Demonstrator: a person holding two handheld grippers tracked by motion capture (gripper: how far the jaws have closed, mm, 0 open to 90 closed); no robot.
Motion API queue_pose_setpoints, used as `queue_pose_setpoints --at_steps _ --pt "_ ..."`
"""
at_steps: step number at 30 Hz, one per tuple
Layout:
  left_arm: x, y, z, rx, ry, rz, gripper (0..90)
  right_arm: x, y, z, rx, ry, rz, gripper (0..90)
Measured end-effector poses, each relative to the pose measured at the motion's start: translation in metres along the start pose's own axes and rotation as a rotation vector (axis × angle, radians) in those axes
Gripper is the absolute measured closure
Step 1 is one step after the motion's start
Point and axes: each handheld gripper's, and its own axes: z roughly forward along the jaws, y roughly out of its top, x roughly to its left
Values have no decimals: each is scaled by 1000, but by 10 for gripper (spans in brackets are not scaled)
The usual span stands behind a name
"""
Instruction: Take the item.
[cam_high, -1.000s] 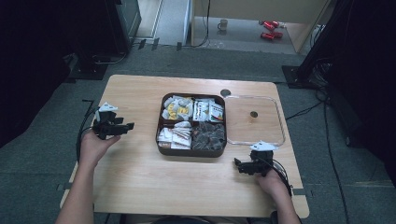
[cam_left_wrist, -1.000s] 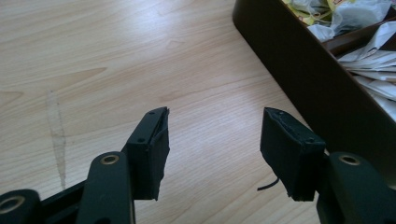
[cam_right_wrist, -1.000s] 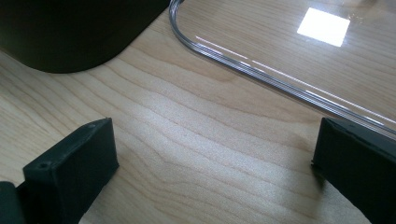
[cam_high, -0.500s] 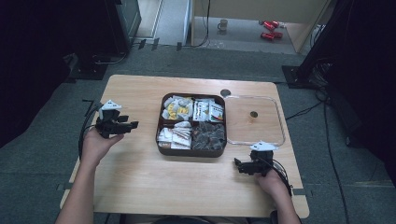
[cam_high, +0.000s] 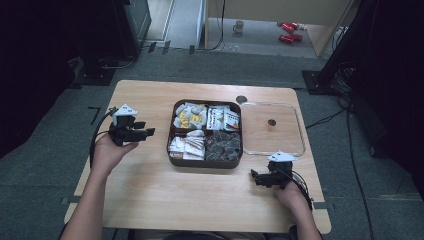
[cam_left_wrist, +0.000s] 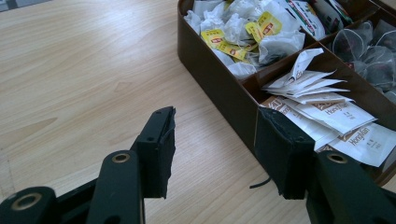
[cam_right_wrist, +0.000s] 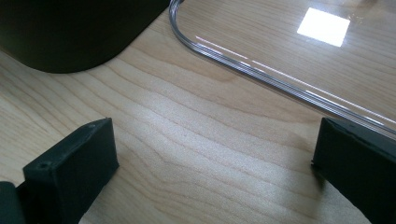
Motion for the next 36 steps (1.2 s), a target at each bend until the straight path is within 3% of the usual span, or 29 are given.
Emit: queue_pose_setpoints --at_steps 11,26,36 --pt "-9 9 3 -1 -10 28 492 0 0 0 0 0 0 0" --pt "-19 23 13 -16 -78 59 538 0 0 0 0 0 0 0" --pt "-27 29 20 -13 -86 93 570 0 0 0 0 -1 0 0"
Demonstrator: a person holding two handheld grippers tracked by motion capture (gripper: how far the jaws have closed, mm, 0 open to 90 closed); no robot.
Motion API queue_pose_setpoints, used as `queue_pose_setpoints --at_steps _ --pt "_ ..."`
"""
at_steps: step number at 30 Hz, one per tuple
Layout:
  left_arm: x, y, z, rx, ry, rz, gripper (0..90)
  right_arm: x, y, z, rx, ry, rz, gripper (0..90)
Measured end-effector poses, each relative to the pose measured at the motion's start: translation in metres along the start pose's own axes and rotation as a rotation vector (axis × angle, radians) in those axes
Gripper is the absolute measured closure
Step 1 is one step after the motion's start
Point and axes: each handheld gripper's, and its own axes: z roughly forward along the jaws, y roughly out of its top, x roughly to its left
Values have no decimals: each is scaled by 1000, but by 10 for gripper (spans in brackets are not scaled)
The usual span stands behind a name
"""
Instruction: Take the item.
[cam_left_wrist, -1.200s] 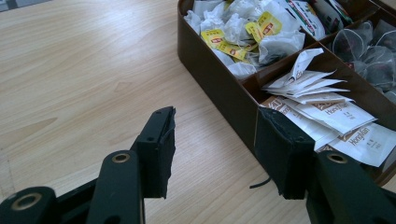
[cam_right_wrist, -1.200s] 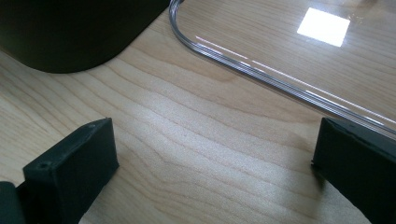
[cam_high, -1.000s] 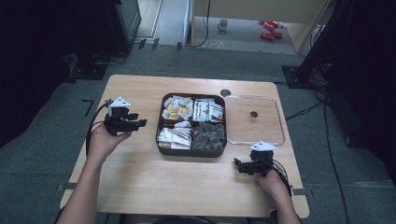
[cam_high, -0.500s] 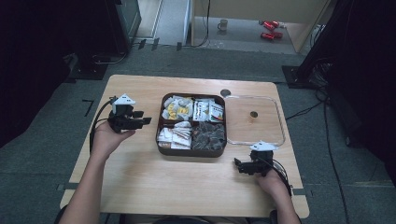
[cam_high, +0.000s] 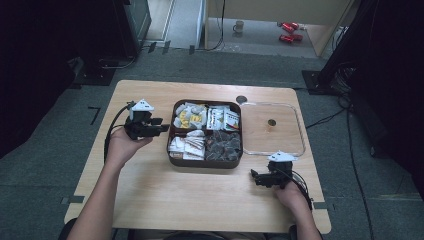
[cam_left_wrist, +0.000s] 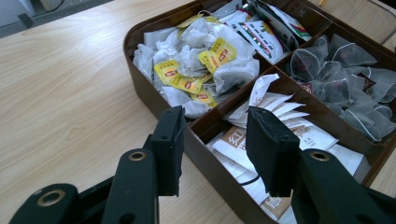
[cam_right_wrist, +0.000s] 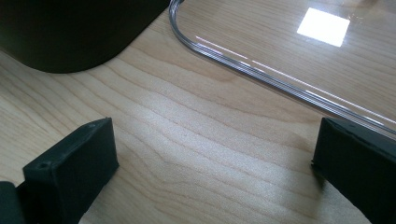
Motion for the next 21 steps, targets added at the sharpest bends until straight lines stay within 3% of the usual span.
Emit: queue_pose_setpoints --at_steps 21 --pt "-18 7 33 50 -57 67 621 0 0 1 -1 1 -4 0"
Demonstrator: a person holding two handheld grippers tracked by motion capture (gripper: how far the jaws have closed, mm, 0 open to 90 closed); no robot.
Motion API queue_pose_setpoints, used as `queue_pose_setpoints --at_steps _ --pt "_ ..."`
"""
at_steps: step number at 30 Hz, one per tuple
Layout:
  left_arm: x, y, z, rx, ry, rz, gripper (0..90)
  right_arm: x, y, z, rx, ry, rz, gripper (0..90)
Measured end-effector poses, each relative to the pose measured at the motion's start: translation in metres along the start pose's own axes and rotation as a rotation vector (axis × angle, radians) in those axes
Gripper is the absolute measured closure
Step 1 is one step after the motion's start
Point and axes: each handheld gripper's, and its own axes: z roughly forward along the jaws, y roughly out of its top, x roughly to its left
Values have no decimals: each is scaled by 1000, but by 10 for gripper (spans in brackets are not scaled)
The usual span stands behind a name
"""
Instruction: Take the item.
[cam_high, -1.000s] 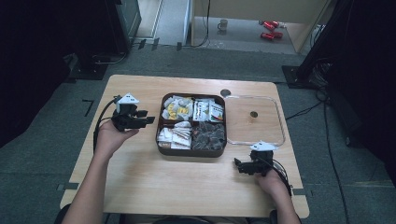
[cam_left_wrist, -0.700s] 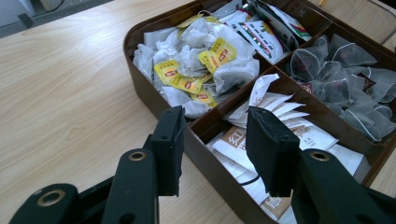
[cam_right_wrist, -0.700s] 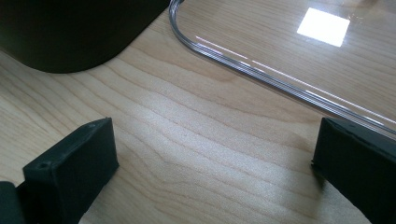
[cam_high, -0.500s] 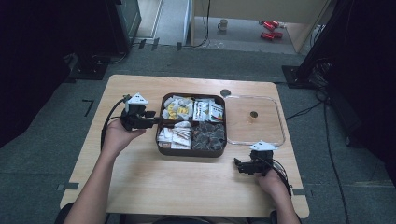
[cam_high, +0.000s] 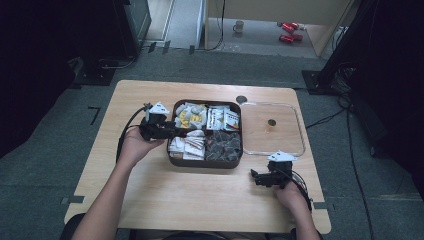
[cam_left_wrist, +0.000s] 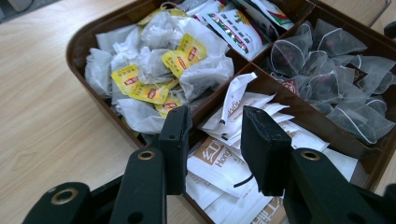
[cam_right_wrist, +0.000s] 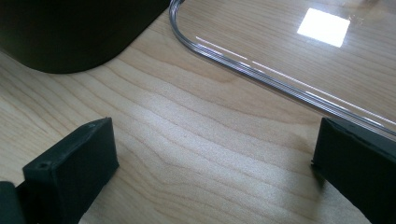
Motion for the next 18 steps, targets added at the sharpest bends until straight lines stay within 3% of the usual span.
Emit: queue_pose_setpoints --at_steps 10,13,18 --pt "3 -2 19 23 -24 -8 626 0 0 0 0 0 1 0" --pt "5 -3 24 22 -52 -32 640 0 0 0 0 0 0 0" --pt "2 -4 31 42 -48 -8 665 0 0 0 0 0 0 0"
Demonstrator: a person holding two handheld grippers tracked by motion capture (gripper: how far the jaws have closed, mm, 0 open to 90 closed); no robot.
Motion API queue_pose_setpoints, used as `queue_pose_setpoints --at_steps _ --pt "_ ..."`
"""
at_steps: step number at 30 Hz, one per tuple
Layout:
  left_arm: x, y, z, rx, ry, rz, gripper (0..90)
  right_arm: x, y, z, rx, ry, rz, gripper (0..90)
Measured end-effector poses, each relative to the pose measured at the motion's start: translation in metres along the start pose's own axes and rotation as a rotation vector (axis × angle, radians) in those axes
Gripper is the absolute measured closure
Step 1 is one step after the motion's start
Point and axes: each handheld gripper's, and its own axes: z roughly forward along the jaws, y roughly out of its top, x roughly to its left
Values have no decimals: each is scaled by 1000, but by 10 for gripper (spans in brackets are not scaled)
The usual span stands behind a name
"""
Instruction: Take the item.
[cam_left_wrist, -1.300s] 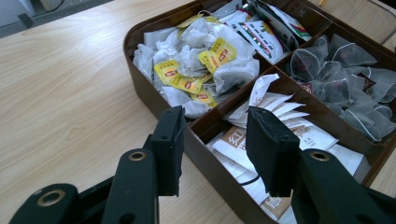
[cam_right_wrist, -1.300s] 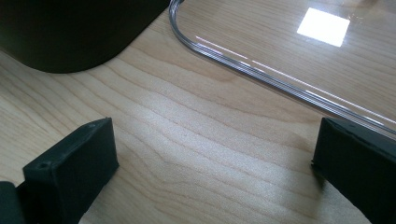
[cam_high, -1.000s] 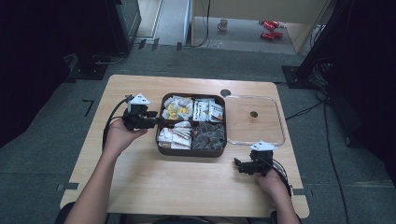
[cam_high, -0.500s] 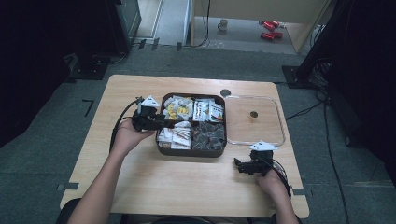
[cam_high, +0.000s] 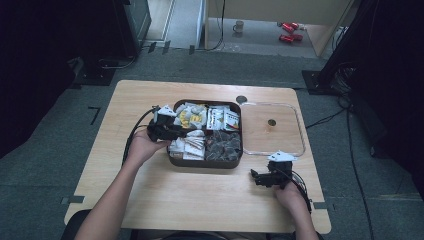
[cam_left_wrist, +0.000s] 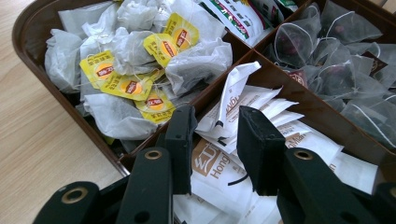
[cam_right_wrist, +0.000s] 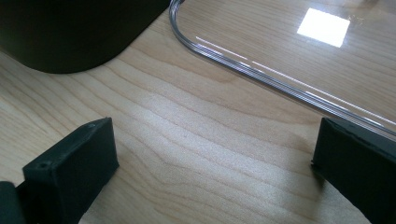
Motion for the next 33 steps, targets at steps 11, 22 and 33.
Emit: queue_pose_setpoints --at_steps 11,22,33 --pt "-1 0 8 -3 14 21 710 1 -1 -1 0 0 0 0" --pt "-2 2 16 21 13 33 742 2 -2 -2 0 1 0 0" --pt "-2 3 24 43 3 38 758 3 -4 -4 0 2 0 0"
